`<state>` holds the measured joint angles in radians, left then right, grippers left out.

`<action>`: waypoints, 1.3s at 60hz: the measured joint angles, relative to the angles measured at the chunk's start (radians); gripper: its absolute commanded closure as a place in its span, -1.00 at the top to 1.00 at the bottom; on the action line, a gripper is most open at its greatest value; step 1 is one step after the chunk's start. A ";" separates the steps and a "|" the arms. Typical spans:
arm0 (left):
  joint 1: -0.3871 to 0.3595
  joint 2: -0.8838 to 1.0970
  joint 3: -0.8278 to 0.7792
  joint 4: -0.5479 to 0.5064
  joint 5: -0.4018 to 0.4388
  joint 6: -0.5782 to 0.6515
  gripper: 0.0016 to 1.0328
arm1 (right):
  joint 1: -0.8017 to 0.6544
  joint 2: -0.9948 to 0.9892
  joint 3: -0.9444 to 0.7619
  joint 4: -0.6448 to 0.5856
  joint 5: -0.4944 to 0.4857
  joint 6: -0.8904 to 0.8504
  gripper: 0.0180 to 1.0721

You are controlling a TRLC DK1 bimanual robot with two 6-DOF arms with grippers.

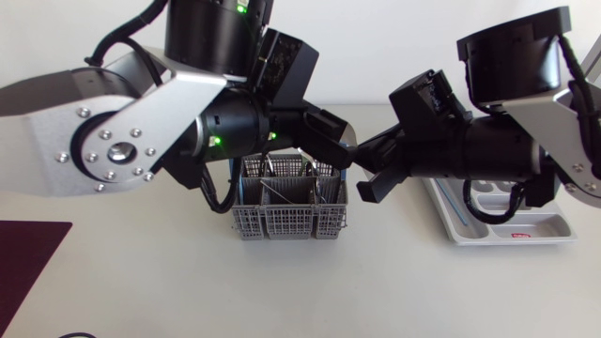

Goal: Sort the cutlery from the basket into the organizer compartments.

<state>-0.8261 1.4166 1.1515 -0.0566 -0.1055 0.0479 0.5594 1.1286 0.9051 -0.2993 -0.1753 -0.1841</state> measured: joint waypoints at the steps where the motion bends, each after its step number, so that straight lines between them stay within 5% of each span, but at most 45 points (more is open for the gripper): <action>1: 0.001 0.000 0.001 -0.002 0.001 0.000 0.33 | -0.002 -0.004 -0.003 0.000 0.002 -0.001 -0.84; 16: 0.033 -0.029 0.013 -0.058 0.029 -0.001 0.36 | -0.024 -0.074 -0.045 -0.035 -0.024 -0.041 -0.84; 27: 0.127 -0.085 0.103 0.026 -0.019 -0.026 0.39 | -0.048 -0.100 -0.151 -0.174 -0.115 -0.148 -0.84; 41: 0.137 -0.154 0.134 0.039 -0.023 -0.048 0.39 | -0.106 -0.110 -0.212 -0.193 -0.141 -0.227 -0.84; 62: 0.099 -0.129 0.135 -0.055 -0.023 -0.039 0.35 | -0.488 -0.125 -0.216 -0.304 -0.278 -0.467 -0.84; 78: 0.056 0.072 0.145 -0.203 -0.023 0.001 0.34 | -0.751 0.008 -0.166 -0.376 -0.333 -0.766 -0.84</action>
<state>-0.7696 1.4887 1.2968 -0.2592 -0.1280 0.0490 -0.1917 1.1366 0.7391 -0.6750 -0.5079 -0.9504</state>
